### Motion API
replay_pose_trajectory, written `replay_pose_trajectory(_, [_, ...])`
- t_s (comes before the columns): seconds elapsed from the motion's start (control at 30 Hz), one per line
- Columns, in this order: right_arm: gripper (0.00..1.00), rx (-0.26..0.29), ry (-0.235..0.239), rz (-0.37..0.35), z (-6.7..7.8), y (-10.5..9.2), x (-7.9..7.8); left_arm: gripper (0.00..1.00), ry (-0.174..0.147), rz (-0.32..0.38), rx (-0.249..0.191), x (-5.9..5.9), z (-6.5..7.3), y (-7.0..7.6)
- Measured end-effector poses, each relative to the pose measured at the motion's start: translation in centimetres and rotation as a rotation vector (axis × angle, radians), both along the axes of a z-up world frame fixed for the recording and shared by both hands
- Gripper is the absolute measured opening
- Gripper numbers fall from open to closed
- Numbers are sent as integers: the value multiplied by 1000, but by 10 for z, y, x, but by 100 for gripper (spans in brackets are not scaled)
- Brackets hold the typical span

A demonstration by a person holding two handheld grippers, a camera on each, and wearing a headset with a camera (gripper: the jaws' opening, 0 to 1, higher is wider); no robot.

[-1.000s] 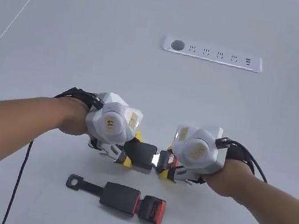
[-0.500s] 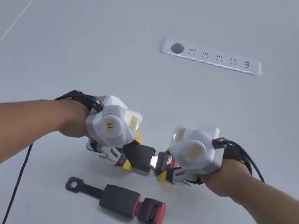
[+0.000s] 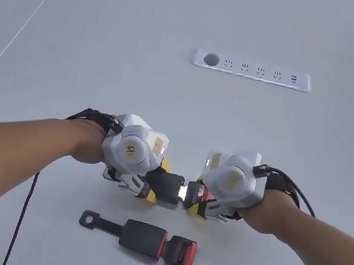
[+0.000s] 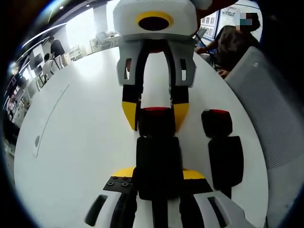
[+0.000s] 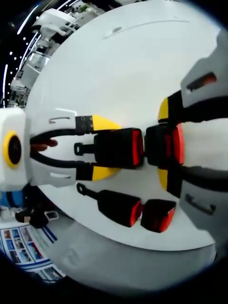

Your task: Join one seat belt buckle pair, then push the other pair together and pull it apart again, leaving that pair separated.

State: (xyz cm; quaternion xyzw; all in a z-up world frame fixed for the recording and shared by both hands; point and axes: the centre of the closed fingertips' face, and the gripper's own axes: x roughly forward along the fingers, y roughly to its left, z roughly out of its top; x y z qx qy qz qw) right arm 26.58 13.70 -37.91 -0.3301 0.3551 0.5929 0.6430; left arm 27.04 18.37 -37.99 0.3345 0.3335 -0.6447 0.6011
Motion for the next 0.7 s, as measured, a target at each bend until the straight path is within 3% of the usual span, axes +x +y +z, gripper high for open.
replay_pose_trajectory(0.7, [35,26,2,-10,1,-2,-1,35,5,-2,4,0,1,2])
